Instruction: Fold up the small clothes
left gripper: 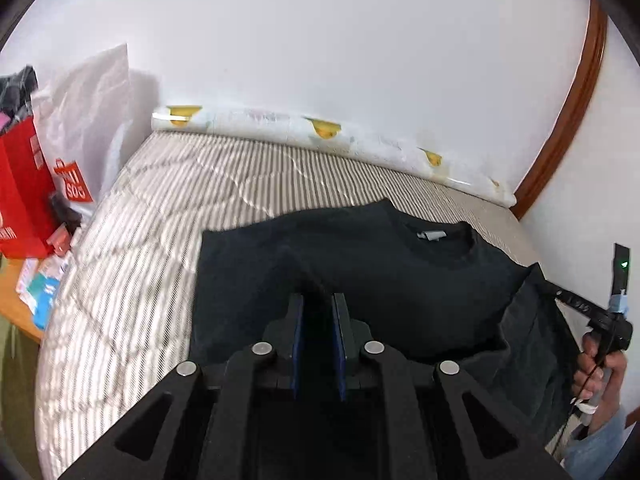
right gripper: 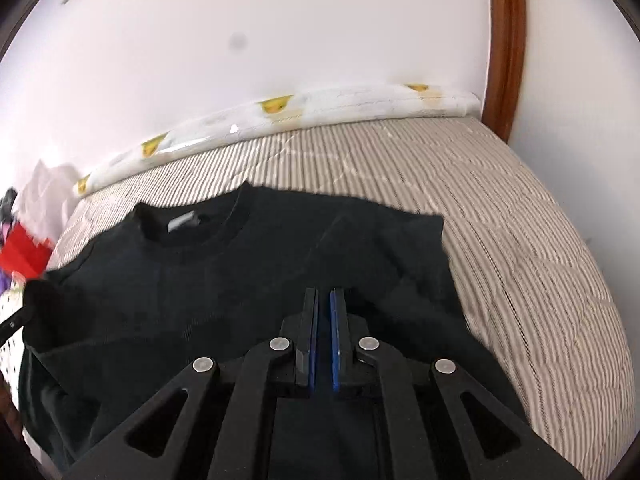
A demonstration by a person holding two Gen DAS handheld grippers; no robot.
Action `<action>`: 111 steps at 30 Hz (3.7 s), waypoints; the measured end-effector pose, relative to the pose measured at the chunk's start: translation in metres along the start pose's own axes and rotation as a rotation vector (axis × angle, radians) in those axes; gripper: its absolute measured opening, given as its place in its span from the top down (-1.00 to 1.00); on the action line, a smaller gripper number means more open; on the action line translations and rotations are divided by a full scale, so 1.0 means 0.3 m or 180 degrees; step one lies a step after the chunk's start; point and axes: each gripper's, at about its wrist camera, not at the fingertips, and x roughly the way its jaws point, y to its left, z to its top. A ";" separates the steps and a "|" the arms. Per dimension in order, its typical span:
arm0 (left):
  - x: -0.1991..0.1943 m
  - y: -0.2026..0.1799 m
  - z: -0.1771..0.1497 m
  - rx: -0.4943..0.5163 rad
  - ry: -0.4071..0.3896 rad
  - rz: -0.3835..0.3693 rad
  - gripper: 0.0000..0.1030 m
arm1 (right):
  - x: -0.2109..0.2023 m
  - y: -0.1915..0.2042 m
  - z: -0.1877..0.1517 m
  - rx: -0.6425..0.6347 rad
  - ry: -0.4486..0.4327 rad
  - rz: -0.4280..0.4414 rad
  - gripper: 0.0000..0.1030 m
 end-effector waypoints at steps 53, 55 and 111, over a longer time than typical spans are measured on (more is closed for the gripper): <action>0.225 0.112 0.118 -0.0084 0.0323 0.0364 0.72 | 0.207 -0.143 0.098 -0.0170 0.0222 -0.0175 0.49; 0.205 0.110 0.114 -0.0116 0.0362 0.0315 0.63 | 0.150 -0.100 0.090 -0.0289 0.0094 -0.0338 0.45; -0.197 0.291 -0.444 -0.1233 0.0125 -0.0224 0.25 | -0.293 0.327 -0.613 -0.1042 -0.0137 0.0212 0.29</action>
